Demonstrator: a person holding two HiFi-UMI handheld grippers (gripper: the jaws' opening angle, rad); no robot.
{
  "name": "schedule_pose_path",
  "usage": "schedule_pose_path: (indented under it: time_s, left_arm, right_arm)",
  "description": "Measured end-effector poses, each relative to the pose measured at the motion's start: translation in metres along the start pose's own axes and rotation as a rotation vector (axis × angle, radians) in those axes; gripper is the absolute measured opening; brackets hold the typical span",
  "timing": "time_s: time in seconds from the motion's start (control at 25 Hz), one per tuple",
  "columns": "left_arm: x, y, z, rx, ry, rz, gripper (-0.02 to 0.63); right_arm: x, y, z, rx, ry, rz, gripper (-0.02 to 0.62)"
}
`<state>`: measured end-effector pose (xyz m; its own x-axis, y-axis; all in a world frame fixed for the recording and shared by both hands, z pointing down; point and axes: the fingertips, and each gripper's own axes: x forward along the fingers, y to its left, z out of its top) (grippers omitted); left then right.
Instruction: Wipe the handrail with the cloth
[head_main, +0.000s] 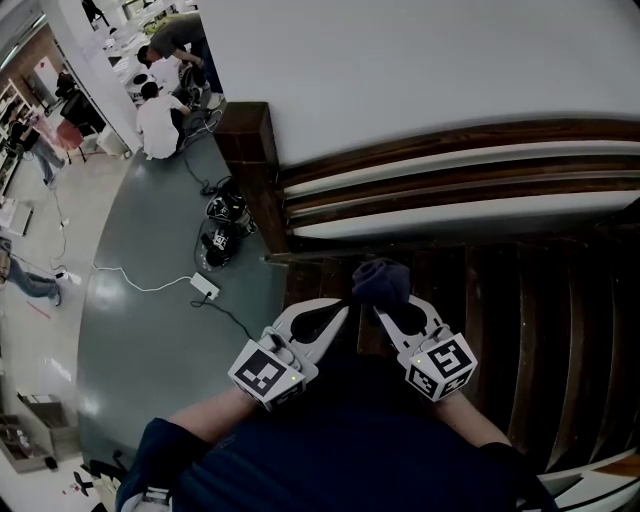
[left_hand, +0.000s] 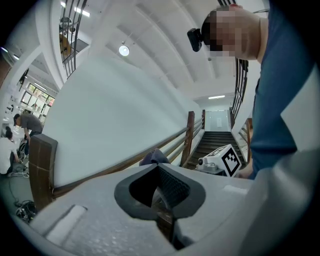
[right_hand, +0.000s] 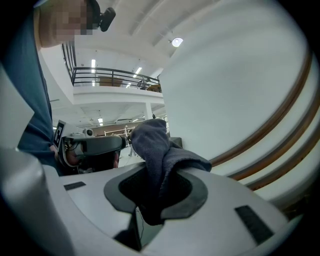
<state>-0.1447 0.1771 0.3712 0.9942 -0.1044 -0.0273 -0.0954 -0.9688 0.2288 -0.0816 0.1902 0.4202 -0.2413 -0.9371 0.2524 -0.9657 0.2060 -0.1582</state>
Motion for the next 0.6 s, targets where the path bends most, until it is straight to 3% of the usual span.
schedule_pose_path:
  time_s: [0.28, 0.6]
  left_arm:
    - [0.003, 0.017, -0.006, -0.022, 0.005, 0.011, 0.003]
    - [0.054, 0.070, 0.008, 0.024, 0.036, 0.053, 0.003]
  right_arm:
    - [0.007, -0.017, -0.004, 0.001, 0.007, -0.024, 0.087]
    - [0.048, -0.085, 0.013, 0.027, -0.006, -0.013, 0.087]
